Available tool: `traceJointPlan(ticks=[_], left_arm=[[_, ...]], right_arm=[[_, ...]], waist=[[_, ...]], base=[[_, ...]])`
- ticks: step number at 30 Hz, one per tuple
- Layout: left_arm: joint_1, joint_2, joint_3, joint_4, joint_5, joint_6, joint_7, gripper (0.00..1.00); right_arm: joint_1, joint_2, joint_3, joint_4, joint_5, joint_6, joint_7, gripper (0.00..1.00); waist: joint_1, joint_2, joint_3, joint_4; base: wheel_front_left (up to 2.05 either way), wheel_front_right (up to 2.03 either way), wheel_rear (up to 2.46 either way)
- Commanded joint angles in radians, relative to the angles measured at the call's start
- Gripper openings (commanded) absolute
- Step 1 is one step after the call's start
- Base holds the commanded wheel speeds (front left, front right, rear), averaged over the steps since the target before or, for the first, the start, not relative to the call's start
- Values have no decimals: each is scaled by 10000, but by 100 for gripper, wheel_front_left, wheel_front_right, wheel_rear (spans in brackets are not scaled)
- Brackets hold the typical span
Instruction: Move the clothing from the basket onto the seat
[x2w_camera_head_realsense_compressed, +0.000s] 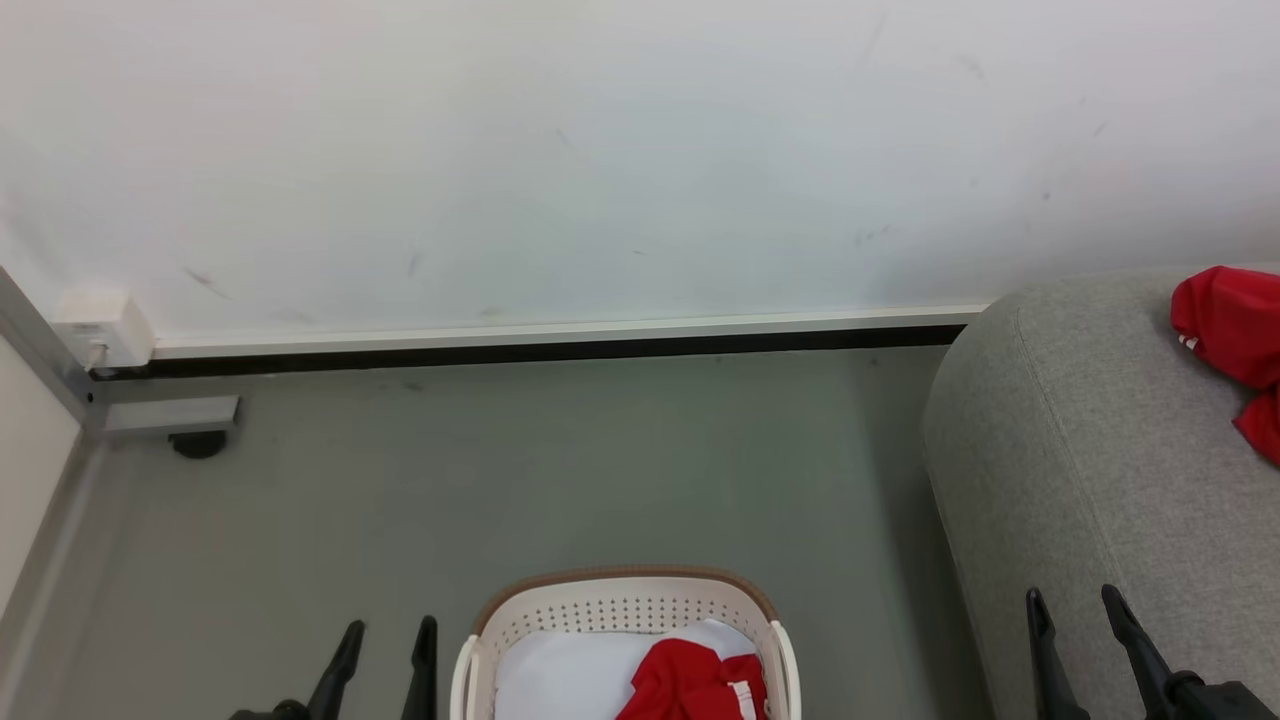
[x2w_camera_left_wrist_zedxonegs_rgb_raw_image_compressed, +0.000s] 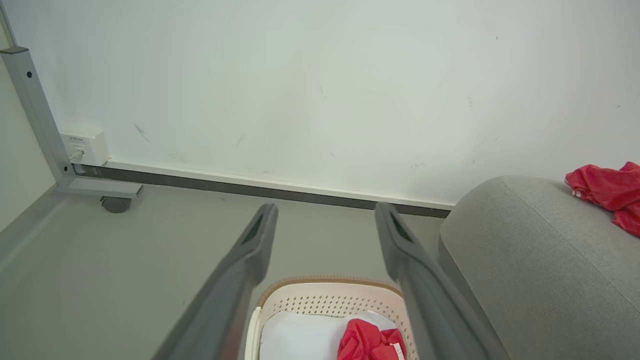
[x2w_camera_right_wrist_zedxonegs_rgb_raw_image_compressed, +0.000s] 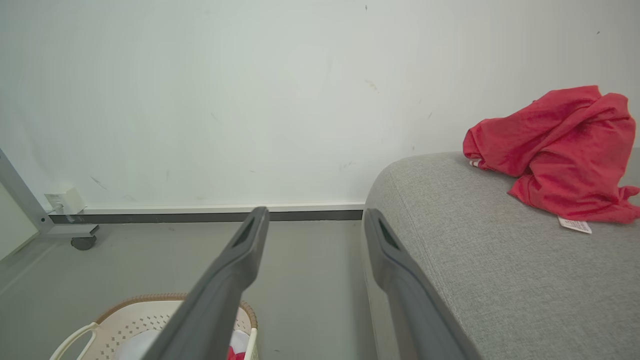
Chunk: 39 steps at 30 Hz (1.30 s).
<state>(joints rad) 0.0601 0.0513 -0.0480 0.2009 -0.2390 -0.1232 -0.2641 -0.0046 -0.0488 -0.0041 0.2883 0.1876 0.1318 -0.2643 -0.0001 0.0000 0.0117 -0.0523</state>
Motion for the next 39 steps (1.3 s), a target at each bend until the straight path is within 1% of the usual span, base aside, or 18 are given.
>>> traceJointPlan(ticks=[1,11,14,16,21,25,32,39], left_arm=[[1,17,26,12,120,-28,-5,100],[-423,7,-163,40,254,-64,-3,100],[-746,13,-400,230,309,-79,-3,100],[-1050,117,-649,510,426,-78,-4,100],[-2089,355,-1569,1509,522,-81,105,100],[-3060,513,-2271,2362,252,-71,472,100],[-4556,710,-3227,3944,108,-67,1517,100],[-5730,889,-3957,5574,298,-68,2540,100]], right_arm=[[-110,-30,-6,-19,2,-23,0,100],[-412,-29,-151,-201,55,-22,0,100],[-563,-30,-147,-268,29,-22,0,100],[-691,-32,-163,-319,34,-23,0,100],[-1040,-27,-119,-436,119,-22,0,100],[-1364,-28,14,-592,260,-22,-1,100],[-1963,-24,316,-1093,525,-22,-1,100],[-2536,-22,475,-1754,959,-23,-1,100]], waist=[[1,0,28,-18],[1,0,588,-401],[1,0,939,-649],[1,0,1205,-823],[1,0,1875,-1306],[1,0,2467,-1764],[1,0,3775,-2463],[1,0,5212,-2935]], base=[[0,0,0],[0,0,0],[0,0,0],[0,0,0],[0,0,0],[0,0,0],[0,0,0],[0,0,0]])
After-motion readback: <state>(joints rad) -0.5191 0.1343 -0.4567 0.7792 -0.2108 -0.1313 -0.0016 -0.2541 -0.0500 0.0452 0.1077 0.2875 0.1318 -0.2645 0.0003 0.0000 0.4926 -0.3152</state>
